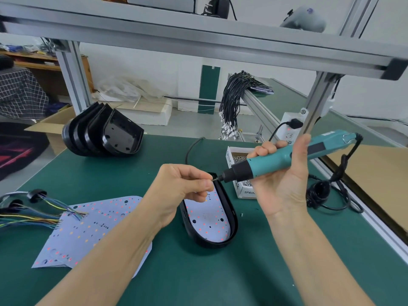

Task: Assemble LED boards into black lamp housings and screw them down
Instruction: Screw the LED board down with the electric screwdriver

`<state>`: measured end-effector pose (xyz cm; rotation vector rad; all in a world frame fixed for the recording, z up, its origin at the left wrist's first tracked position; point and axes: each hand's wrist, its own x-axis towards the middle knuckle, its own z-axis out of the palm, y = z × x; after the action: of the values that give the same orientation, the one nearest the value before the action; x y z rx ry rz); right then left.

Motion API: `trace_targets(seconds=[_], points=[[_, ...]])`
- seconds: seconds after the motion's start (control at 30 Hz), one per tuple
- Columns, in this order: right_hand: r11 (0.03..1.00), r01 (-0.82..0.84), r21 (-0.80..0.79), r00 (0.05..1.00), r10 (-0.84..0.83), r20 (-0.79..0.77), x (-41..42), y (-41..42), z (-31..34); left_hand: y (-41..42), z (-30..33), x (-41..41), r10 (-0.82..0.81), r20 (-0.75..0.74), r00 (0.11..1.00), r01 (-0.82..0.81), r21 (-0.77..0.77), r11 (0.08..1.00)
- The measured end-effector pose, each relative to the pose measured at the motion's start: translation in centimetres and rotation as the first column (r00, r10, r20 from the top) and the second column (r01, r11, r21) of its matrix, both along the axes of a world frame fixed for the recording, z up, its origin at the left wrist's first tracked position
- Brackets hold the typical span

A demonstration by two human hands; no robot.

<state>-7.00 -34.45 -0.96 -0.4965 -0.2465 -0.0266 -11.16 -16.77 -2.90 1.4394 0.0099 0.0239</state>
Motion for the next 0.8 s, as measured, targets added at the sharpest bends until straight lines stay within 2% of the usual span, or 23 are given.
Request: trace_targets(seconds=[0.27, 0.6, 0.7, 0.8], points=[[0.998, 0.066, 0.022, 0.997, -0.065, -0.048, 0.3, -0.1, 0.2, -0.3, -0.5, 0.2, 0.048, 0.005, 0.999, -0.047, -0.039, 0.998], [0.997, 0.071, 0.032, 0.995, -0.068, -0.067, 0.3, -1.0, 0.6, -0.2, -0.6, -0.3, 0.037, -0.017, 0.999, -0.038, -0.036, 0.999], [0.999, 0.045, 0.021, 0.997, -0.044, -0.071, 0.3, -1.6, 0.1, 0.7, -0.6, -0.7, 0.157, -0.04, 0.987, -0.159, -0.055, 0.986], [0.999, 0.013, -0.052, 0.997, -0.017, -0.08, -0.1, -2.1, -1.0, 1.5, -1.8, -1.1, 0.419, -0.087, 0.904, -0.396, 0.198, 0.896]])
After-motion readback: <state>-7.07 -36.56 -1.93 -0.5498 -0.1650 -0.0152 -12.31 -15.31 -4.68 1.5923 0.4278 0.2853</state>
